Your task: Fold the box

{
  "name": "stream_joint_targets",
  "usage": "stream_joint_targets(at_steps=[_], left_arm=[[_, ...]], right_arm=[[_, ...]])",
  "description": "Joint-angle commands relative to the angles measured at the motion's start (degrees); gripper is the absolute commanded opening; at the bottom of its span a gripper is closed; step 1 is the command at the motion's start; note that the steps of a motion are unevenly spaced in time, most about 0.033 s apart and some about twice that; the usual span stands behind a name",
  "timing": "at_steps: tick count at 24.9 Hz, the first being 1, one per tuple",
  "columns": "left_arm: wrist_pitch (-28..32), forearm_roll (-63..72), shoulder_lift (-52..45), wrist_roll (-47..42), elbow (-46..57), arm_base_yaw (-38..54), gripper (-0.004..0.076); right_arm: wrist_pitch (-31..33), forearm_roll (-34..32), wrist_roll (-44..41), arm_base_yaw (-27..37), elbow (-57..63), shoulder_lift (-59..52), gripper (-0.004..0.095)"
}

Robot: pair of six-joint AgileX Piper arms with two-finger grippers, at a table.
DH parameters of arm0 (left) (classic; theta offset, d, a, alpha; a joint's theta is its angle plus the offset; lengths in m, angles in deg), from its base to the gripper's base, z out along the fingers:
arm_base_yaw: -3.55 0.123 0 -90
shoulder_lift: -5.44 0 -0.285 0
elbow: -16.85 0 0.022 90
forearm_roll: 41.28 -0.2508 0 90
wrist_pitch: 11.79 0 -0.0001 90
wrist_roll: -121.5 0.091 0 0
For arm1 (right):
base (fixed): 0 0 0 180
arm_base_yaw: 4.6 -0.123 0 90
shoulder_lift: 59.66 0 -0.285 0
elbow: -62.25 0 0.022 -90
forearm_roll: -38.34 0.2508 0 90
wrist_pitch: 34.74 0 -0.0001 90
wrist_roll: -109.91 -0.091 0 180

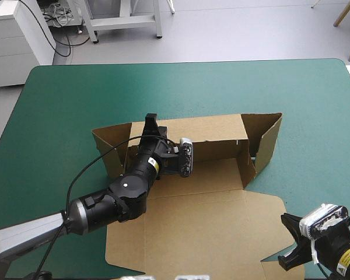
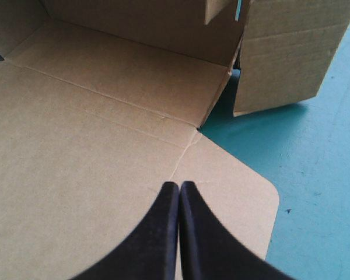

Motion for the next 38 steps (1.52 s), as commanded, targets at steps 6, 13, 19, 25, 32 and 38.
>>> stream_joint_targets(at_steps=[6, 13, 19, 25, 32, 38], left_arm=[[-0.31, -8.94, -1.86, -12.51, 2.08, -0.04, -0.0008], [0.23, -11.34, -1.86, -14.1, 2.08, -0.04, -0.0008], [0.95, -11.34, -1.86, -15.94, 2.08, -1.14, -0.0008], [1.54, -11.34, -1.86, -15.94, 2.08, -2.19, -0.0008], [1.23, -11.34, -1.86, -15.94, 2.08, -2.19, -0.0008], [1.23, -11.34, -1.86, -15.94, 2.08, -2.19, -0.0008]], right_arm=[[-5.63, -1.46, -0.88, 0.35, -1.47, 0.57, 0.0027], [-3.74, -2.19, 0.45, 0.35, -1.47, 0.57, 0.0488], [-3.77, -3.53, 0.09, 0.35, -1.47, 0.57, 0.0507], [-4.05, -3.88, -2.06, 0.35, -1.47, 0.57, 0.0519], [-2.69, -5.26, -4.43, 0.35, -6.17, 2.22, 0.0524], [5.08, -13.99, -7.55, 0.35, -16.91, 10.27, 0.0524]])
